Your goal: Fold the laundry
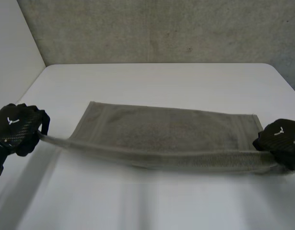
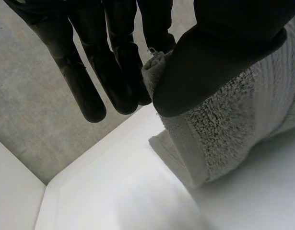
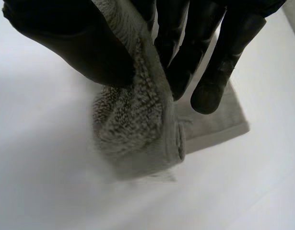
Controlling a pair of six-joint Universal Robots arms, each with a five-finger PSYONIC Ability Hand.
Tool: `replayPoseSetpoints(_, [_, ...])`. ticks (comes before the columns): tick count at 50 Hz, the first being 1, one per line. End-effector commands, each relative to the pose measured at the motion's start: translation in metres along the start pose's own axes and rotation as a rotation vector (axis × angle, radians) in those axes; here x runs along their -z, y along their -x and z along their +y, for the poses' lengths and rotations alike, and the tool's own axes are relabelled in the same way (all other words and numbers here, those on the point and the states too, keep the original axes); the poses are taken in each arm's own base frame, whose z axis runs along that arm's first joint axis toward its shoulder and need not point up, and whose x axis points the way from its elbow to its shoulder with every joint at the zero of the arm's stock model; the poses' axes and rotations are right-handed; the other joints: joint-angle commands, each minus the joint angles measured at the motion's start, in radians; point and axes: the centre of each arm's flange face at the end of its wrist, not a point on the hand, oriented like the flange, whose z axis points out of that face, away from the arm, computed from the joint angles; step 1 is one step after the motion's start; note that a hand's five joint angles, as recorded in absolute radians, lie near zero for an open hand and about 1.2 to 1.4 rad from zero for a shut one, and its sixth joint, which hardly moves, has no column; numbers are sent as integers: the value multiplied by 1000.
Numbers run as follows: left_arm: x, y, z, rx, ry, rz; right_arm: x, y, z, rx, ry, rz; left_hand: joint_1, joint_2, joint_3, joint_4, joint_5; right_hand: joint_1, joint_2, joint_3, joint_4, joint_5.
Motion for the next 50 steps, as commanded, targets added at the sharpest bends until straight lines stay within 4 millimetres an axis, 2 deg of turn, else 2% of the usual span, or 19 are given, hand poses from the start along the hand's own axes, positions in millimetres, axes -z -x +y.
replayPoseSetpoints(1, [-41,-1,8,1,10,45,-29,-28,2,-79,-29,73,193,179,179,178,186,57,67,54,59,14])
replayPoseSetpoints(3, [-67,-12,12,-13,32,47,-41,-41,0,-116,-37,109,193,179,179,178,186,57,67,54,59,14])
replayPoseSetpoints(6, [-81,-12,19,-15,56,26,-57,-46,-3,-135,-49,131,193,179,179,178,186,57,67,54,59,14])
replayPoseSetpoints(8, [-109,-8,23,-21,65,-19,-63,-49,-4,-137,-48,146,193,179,179,178,186,57,67,54,59,14])
replayPoseSetpoints(9, [-109,-8,23,-21,65,-19,-63,-49,-4,-137,-48,146,193,179,179,178,186,57,67,54,59,14])
replayPoseSetpoints(10, [-120,-7,23,-27,55,-36,-68,-51,-4,-142,-44,163,193,179,179,178,186,57,67,54,59,14])
replayPoseSetpoints(13, [-146,-14,25,-45,30,-29,-79,-55,-4,-139,-41,208,193,179,179,178,186,57,67,54,59,14])
replayPoseSetpoints(14, [-146,-14,25,-45,30,-29,-84,-56,-5,-134,-48,232,193,179,179,178,186,57,67,54,59,14])
replayPoseSetpoints(16, [-169,-22,22,-60,-5,-24,-89,-58,-6,-128,-61,261,193,179,179,178,186,57,67,54,59,14])
replayPoseSetpoints(24, [-204,-19,31,-76,-24,-95,-116,-68,-8,-106,-120,369,193,179,179,178,186,57,67,54,59,14])
replayPoseSetpoints(34, [-222,-21,42,-79,-29,-108,-146,-72,-12,-72,-155,410,193,179,179,178,186,57,67,54,59,14])
replayPoseSetpoints(35, [-223,-23,43,-79,-28,-105,-151,-71,-12,-70,-156,412,193,179,179,178,186,-303,-293,-305,-300,-345])
replayPoseSetpoints(36, [-223,-23,43,-79,-28,-105,-151,-71,-12,-70,-156,412,193,179,179,178,186,-306,-296,-308,-304,-349])
replayPoseSetpoints(37, [-224,-25,43,-81,-30,-100,-156,-71,-12,-69,-151,415,-530,-545,-544,-546,-538,-978,-968,-980,-975,-1020])
replayPoseSetpoints(38, [-224,-29,44,-83,-31,-94,-159,-72,-13,-70,-138,430,-1029,-1043,-1043,-1044,-1036,-1165,-1155,-1167,-1163,-1207])
replayPoseSetpoints(45, [-221,-36,41,-77,-26,-81,-153,-79,-17,-115,-119,485,-1029,-1043,-1043,-1044,-1036,-1165,-1155,-1167,-1163,-1207])
replayPoseSetpoints(47, [-214,-35,36,-72,-4,-100,-147,-82,-22,-151,-143,495,-1029,-1043,-1043,-1044,-1036,-1165,-1155,-1167,-1163,-1207])
replayPoseSetpoints(49, [-208,-34,33,-67,8,-113,-122,-89,-32,-245,-211,515,-1029,-1043,-1043,-1044,-1036,-1165,-1155,-1167,-1163,-1207])
replayPoseSetpoints(50, [-208,-34,33,-67,9,-113,-122,-89,-33,-246,-211,515,-1029,-1043,-1043,-1044,-1036,-1165,-1155,-1167,-1163,-1207])
